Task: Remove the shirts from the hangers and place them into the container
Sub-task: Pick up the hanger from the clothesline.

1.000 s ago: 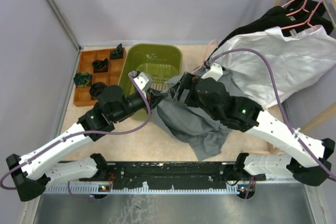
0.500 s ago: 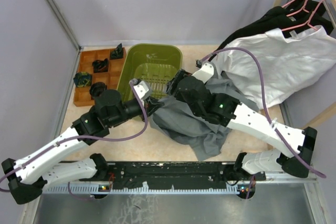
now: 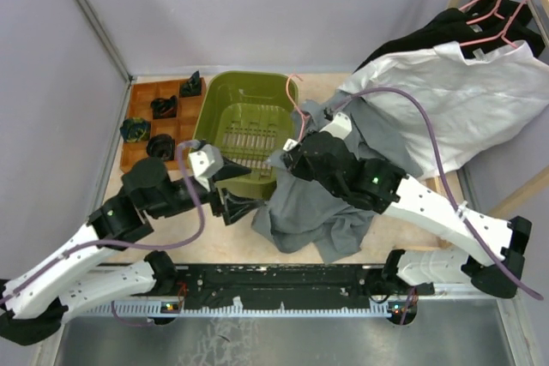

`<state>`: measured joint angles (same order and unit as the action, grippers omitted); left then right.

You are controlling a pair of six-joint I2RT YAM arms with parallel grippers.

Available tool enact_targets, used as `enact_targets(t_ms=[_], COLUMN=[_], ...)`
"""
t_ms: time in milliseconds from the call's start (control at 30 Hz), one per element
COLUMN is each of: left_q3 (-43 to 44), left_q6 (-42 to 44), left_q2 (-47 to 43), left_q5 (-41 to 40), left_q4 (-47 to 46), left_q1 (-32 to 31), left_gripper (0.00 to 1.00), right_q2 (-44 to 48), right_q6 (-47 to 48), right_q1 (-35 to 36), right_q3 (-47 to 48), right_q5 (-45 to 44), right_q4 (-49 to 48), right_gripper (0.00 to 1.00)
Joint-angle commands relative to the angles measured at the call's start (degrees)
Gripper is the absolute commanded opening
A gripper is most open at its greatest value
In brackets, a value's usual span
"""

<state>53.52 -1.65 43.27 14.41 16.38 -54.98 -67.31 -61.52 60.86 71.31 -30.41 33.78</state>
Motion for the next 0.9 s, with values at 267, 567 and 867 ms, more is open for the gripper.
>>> enact_targets(t_ms=[267,567,867], left_q3=[8.9,3.4,-3.3], left_q6=[-11.0,-28.2,-37.7], left_q2=[-1.9,2.0,10.3], left_q5=[-23.5,-31.1,-20.2], left_q4=[13.6,16.8,10.6], left_q1=[0.0,0.3,2.8], left_gripper=[0.99,0.99,0.99], right_q2=[11.4,22.8,22.8], right_q6=[10.7,16.0,25.6], right_q1=[0.3,0.3,0.3], right_q3=[2.4,8.8,21.1], right_q5=[34.4,32.6,38.2], right_q4=[13.0,24.6,29.8], right_gripper=[0.0,0.0,0.0])
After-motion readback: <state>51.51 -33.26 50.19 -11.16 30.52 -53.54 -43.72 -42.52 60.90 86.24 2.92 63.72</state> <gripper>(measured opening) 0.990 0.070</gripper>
